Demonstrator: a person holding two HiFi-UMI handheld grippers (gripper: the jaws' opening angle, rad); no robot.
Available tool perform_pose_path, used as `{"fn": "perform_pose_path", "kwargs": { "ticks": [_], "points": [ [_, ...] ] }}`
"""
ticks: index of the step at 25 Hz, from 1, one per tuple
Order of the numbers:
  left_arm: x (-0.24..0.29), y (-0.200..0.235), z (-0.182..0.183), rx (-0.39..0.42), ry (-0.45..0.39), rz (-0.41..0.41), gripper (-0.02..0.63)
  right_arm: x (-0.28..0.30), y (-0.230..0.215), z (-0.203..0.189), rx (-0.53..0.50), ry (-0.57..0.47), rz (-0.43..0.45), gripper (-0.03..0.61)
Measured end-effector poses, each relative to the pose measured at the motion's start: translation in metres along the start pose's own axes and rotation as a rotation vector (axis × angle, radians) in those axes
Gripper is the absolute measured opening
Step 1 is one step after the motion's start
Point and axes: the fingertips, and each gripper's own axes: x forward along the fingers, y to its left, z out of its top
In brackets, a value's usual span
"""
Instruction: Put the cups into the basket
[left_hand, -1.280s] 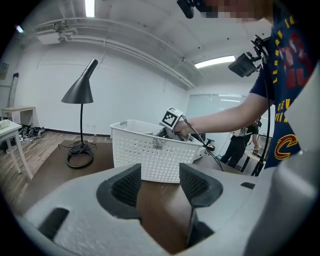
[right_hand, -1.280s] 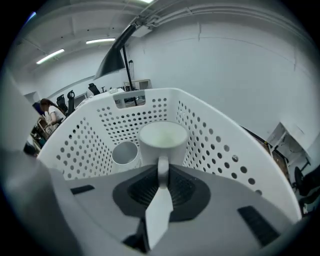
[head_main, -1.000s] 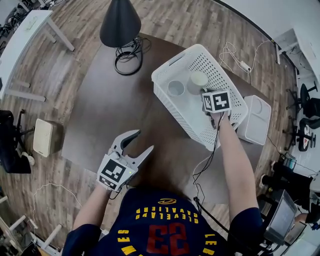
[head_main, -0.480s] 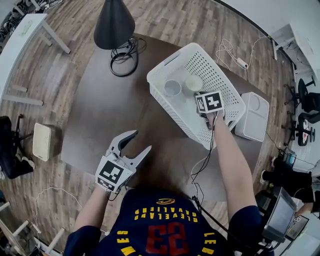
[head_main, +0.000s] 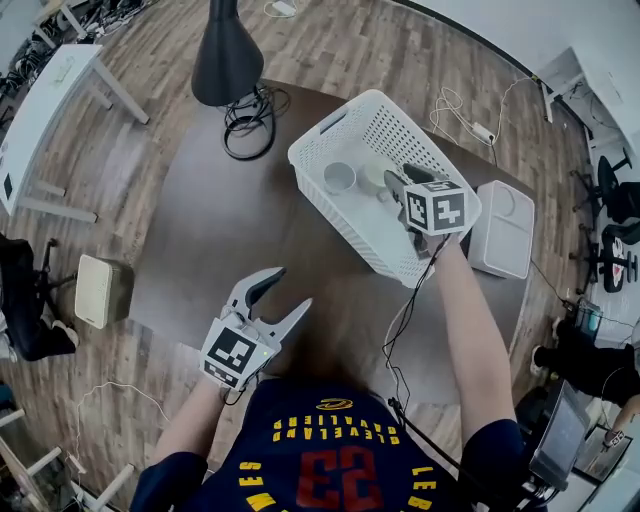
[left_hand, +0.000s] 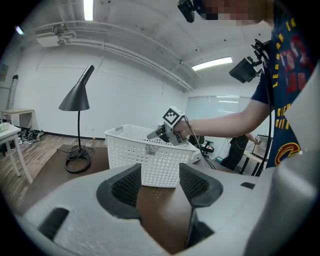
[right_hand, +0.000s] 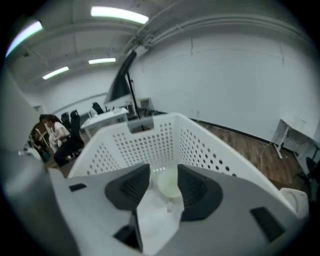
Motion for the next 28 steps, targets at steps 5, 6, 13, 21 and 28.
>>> {"fn": "perform_pose_path", "kwargs": {
  "ticks": [5, 6, 13, 21, 28],
  "points": [
    [-0.007, -0.026, 0.016, 0.028, -0.042, 0.007, 0.244, -0.095, 0.042, 0.06, 0.027, -0.4, 0.15, 0.168],
    [-0.009, -0.031, 0.019, 0.029, -0.051, 0.007, 0.244, -0.113, 0.051, 0.062, 0.031, -0.452, 0.175, 0.155],
    [-0.003, -0.108, 0.037, 0.012, -0.11, -0.019, 0.242, -0.213, 0.096, -0.021, 0.109, -0.519, 0.306, 0.019],
    [-0.029, -0.163, 0.049, -0.015, -0.195, 0.029, 0.019, -0.257, 0.157, -0.093, 0.132, -0.499, 0.399, 0.014],
    [-0.043, -0.198, 0.049, -0.067, -0.232, 0.072, 0.012, -0.29, 0.195, -0.117, 0.07, -0.564, 0.382, 0.014]
  ]
}}
